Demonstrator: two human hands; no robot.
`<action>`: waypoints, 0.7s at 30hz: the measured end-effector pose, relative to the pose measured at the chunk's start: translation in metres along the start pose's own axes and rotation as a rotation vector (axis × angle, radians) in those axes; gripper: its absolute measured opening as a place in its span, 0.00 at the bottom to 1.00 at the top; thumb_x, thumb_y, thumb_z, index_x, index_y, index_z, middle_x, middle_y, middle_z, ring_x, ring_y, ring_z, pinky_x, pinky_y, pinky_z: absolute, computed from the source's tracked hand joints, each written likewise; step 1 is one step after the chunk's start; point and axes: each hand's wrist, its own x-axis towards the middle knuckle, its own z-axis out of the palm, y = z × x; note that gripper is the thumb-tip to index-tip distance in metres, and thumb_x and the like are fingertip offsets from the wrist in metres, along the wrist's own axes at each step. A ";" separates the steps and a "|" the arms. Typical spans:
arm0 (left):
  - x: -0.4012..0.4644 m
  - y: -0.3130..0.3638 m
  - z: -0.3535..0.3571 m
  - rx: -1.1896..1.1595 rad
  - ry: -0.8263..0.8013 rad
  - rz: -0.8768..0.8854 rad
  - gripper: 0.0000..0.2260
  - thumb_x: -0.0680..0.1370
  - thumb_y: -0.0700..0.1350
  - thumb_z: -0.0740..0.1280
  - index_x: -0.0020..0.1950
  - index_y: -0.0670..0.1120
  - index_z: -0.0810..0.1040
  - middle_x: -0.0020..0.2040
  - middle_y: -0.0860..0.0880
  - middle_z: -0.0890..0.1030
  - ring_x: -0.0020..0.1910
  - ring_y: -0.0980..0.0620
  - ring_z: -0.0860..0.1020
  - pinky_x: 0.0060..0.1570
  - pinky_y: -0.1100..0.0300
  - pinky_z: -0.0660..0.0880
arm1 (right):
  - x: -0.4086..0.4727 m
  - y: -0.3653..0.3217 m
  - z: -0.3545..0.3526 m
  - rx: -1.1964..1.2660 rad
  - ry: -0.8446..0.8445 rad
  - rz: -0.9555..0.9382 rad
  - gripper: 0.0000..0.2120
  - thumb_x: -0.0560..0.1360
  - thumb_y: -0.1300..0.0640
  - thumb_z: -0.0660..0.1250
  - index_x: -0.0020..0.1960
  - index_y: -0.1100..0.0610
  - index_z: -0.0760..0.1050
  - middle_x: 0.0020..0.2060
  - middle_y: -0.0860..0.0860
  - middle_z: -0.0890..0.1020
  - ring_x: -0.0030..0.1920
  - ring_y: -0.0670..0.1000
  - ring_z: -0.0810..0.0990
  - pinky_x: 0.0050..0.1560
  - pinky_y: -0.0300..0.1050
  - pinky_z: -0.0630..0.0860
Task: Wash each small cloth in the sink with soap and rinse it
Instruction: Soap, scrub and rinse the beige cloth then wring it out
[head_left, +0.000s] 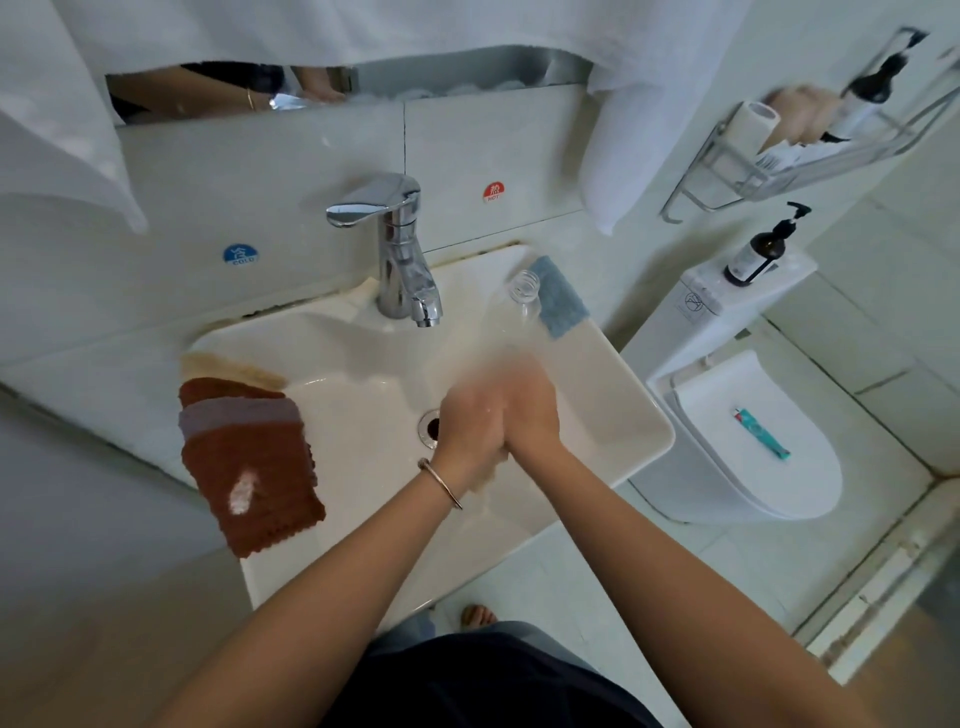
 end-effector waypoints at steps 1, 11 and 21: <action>0.008 0.004 -0.004 0.035 0.000 -0.003 0.15 0.83 0.42 0.58 0.36 0.46 0.66 0.33 0.49 0.71 0.31 0.56 0.71 0.34 0.62 0.66 | -0.007 -0.002 0.001 -0.012 -0.018 -0.051 0.13 0.83 0.49 0.54 0.42 0.55 0.63 0.35 0.51 0.74 0.40 0.60 0.73 0.39 0.52 0.66; 0.019 0.015 -0.013 -0.146 0.075 0.007 0.15 0.80 0.45 0.61 0.34 0.47 0.67 0.30 0.52 0.72 0.32 0.54 0.69 0.40 0.57 0.68 | -0.022 -0.014 -0.007 -0.055 -0.021 -0.245 0.14 0.80 0.46 0.52 0.43 0.55 0.61 0.36 0.60 0.78 0.38 0.61 0.75 0.38 0.55 0.68; -0.005 0.028 -0.014 -0.164 0.136 0.096 0.15 0.81 0.46 0.62 0.35 0.48 0.64 0.29 0.56 0.69 0.27 0.62 0.66 0.34 0.61 0.67 | -0.031 -0.007 -0.014 -0.004 -0.014 -0.315 0.14 0.80 0.45 0.52 0.42 0.54 0.61 0.32 0.55 0.76 0.34 0.60 0.74 0.36 0.54 0.68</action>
